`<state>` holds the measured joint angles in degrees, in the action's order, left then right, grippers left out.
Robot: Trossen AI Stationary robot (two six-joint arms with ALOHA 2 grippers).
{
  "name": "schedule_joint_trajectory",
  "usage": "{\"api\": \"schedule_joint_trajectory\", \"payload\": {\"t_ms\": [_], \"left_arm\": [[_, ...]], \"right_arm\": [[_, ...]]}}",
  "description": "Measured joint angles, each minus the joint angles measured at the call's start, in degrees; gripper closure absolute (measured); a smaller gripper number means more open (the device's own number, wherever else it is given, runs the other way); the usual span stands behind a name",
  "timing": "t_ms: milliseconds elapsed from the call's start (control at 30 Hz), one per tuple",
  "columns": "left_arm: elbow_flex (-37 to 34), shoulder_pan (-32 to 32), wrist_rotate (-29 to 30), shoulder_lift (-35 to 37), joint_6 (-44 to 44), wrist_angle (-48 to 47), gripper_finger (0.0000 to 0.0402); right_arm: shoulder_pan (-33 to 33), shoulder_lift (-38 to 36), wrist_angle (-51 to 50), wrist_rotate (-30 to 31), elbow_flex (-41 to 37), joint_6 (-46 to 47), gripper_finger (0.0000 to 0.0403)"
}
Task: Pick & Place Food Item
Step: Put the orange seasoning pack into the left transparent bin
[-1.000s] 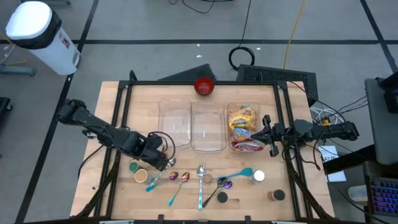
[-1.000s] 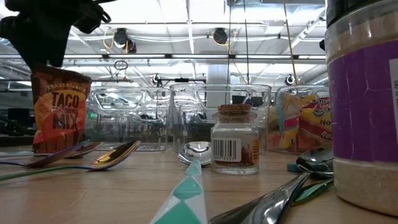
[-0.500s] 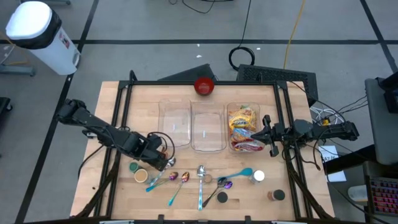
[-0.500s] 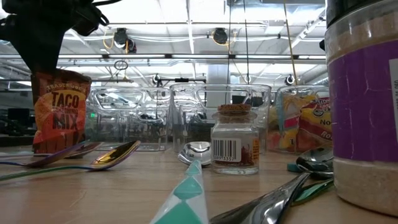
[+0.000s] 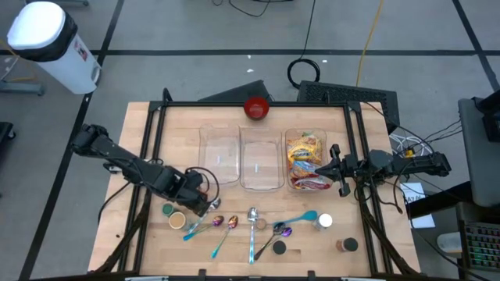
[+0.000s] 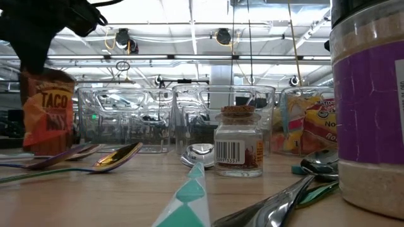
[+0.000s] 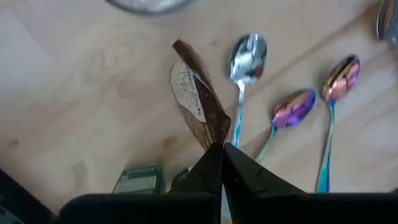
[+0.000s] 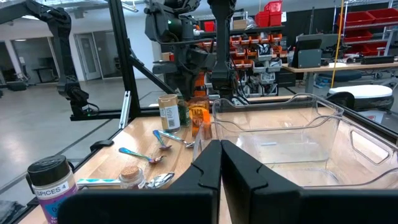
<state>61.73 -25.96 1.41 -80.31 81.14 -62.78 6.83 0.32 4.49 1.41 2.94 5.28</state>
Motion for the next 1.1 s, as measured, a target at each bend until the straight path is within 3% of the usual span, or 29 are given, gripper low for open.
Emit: {"api": "schedule_joint_trajectory", "payload": {"t_ms": [233, 700, 900, 1100], "left_arm": [[2.75, -0.48, -0.1, 0.0, -3.33, -0.13, 0.0395], [18.22, 0.75, 17.53, 0.0, -22.67, -2.14, 0.0397], [22.62, 4.78, 22.46, 0.02, -30.17, -2.09, 0.0397], [22.8, 12.09, 22.34, 0.02, -33.73, -5.72, 0.0396]], "right_arm": [[0.01, 0.0, 0.0, 0.0, 0.0, 0.0, 0.0403], [0.02, 0.0, 0.0, -0.02, 0.0, 0.0, 0.0403], [0.0, 0.0, 0.0, 0.0, 0.0, 0.0, 0.0403], [0.02, 0.0, 0.0, 0.0, 0.0, 0.0, 0.0403]]}}
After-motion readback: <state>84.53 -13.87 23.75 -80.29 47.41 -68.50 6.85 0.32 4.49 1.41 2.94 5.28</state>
